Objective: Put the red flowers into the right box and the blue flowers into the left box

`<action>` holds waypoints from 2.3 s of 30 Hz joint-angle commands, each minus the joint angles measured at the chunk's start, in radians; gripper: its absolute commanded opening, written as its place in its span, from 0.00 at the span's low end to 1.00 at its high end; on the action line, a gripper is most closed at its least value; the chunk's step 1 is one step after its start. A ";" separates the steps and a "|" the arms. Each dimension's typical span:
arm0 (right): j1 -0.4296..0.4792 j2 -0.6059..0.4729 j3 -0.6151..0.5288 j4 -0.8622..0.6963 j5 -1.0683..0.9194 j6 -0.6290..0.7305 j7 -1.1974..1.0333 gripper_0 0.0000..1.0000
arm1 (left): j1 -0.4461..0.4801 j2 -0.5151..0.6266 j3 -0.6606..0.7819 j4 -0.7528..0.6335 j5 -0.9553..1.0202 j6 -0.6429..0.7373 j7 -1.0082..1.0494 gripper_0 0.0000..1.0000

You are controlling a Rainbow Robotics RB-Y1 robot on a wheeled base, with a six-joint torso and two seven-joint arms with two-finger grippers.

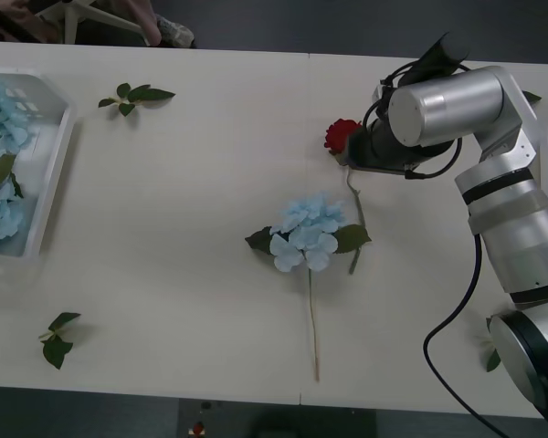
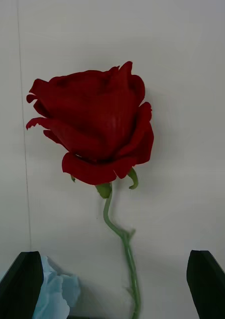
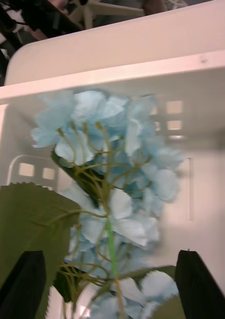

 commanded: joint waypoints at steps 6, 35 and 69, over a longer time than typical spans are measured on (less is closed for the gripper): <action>-0.031 0.002 0.070 0.096 0.038 -0.127 -0.047 0.83 | 0.223 0.037 0.205 -0.435 0.130 0.194 -0.016 0.99; -0.031 0.057 0.108 0.204 0.145 -0.240 -0.087 0.83 | 0.492 -0.562 -0.030 -0.946 -0.103 0.352 0.224 1.00; -0.030 0.060 0.145 0.231 0.159 -0.277 -0.113 0.14 | 0.349 -0.637 -0.688 -0.837 -0.467 0.241 0.774 1.00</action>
